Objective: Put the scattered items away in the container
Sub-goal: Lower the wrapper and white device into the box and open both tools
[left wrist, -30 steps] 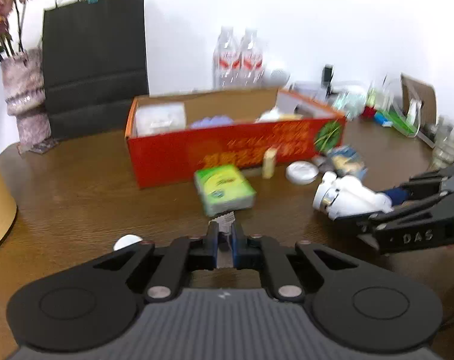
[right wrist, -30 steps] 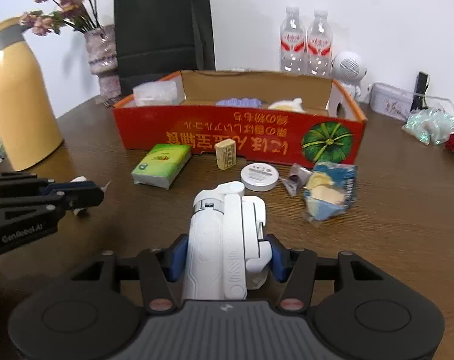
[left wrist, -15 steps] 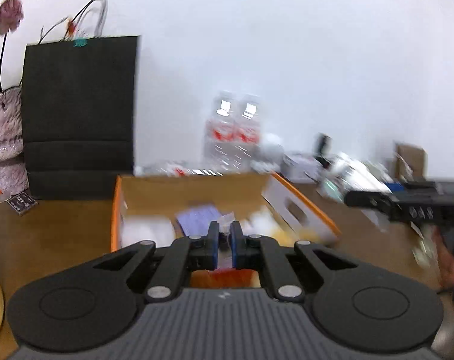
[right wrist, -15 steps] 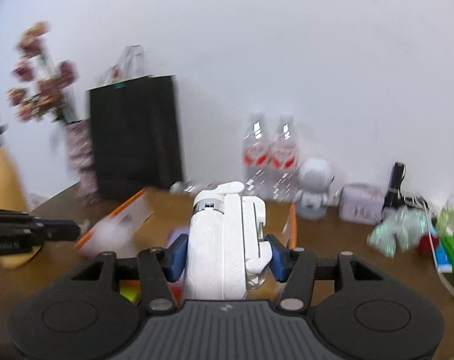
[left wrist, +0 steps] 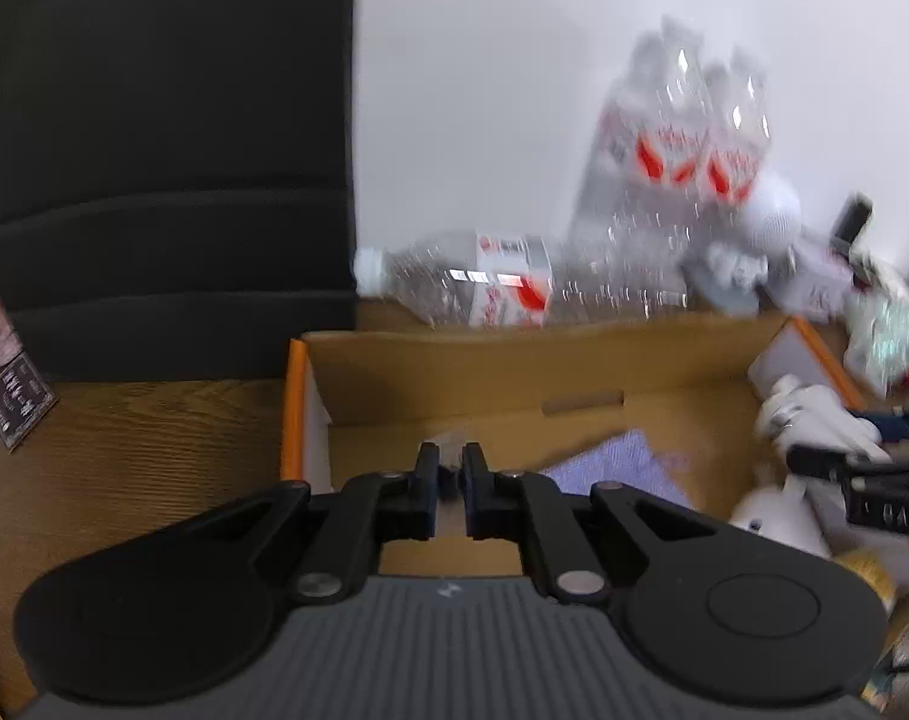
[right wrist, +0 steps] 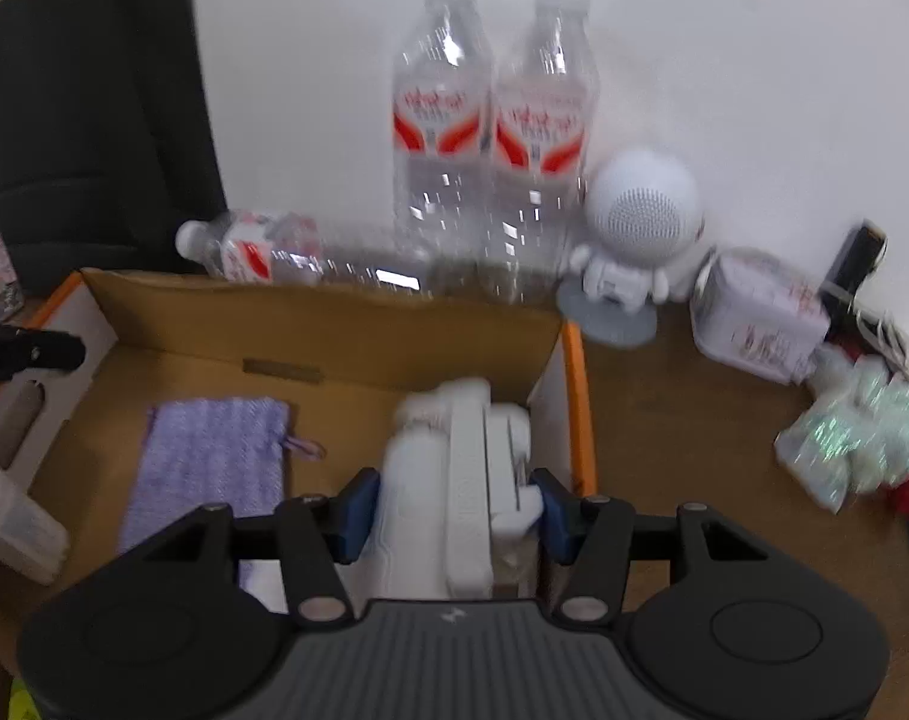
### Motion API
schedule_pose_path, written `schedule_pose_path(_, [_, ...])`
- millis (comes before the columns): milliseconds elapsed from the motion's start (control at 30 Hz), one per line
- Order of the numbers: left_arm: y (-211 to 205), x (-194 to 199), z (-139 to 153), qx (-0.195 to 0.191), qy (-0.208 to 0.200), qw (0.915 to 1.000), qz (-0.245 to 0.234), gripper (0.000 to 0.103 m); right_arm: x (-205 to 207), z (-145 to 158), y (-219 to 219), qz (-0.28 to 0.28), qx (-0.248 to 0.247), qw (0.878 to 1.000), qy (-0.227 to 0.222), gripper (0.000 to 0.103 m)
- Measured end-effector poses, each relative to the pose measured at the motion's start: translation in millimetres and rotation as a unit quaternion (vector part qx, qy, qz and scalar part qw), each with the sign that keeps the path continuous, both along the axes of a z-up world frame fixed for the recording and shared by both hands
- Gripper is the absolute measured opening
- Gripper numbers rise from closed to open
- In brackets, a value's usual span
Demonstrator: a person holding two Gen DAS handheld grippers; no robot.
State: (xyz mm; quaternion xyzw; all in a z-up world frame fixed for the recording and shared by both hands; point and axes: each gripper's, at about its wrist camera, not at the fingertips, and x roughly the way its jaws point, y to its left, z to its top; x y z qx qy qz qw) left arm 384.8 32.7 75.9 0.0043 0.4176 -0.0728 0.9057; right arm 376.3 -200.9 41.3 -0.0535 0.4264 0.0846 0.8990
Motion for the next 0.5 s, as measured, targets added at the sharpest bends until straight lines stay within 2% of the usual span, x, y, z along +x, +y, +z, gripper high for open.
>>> schedule_pose_path(133, [4.4,-3.7,6.5,0.004,-0.004,1.0,-0.004,0.011,-1.9,11.8,-4.9,-0.01,0.018,1.0,-0.011,0.053])
schedule_pose_path(167, [5.2,-4.8,11.1,0.005,-0.004,1.0,0.001,0.017,-2.9,19.4,-6.0,-0.01,0.022,1.0,-0.014,0.054])
schedule_pose_path(200, [6.4,-5.6,15.5,0.006,-0.005,1.0,0.004,0.03,-7.4,26.2,-5.8,-0.011,0.027,0.999,-0.016,0.055])
schedule_pose_path(233, [7.3,-8.6,21.0,0.005,-0.006,0.9999,0.007,0.041,-8.2,33.8,-8.2,-0.012,0.038,0.999,-0.016,0.061])
schedule_pose_path(267, [8.6,-12.0,27.5,0.004,-0.008,0.9999,0.008,0.057,-9.8,40.0,-9.9,-0.011,0.048,0.999,-0.012,0.067])
schedule_pose_path(367, [7.4,-30.0,48.4,0.01,-0.015,0.9998,0.004,0.06,-19.3,56.7,-14.6,-0.008,0.068,0.998,-0.005,0.07])
schedule_pose_path(433, [6.9,-44.0,59.4,0.014,-0.014,0.9998,0.009,0.075,-31.3,65.8,-17.3,-0.004,0.076,0.997,-0.003,0.071])
schedule_pose_path(467, [6.4,-55.1,64.5,0.015,-0.018,0.9996,0.016,0.089,-39.5,69.7,-17.6,-0.001,0.08,0.997,-0.003,0.071])
schedule_pose_path(500, [4.7,-74.2,68.7,0.014,-0.031,0.9992,0.023,0.096,-48.2,73.6,-19.3,0.001,0.086,0.996,-0.007,0.071])
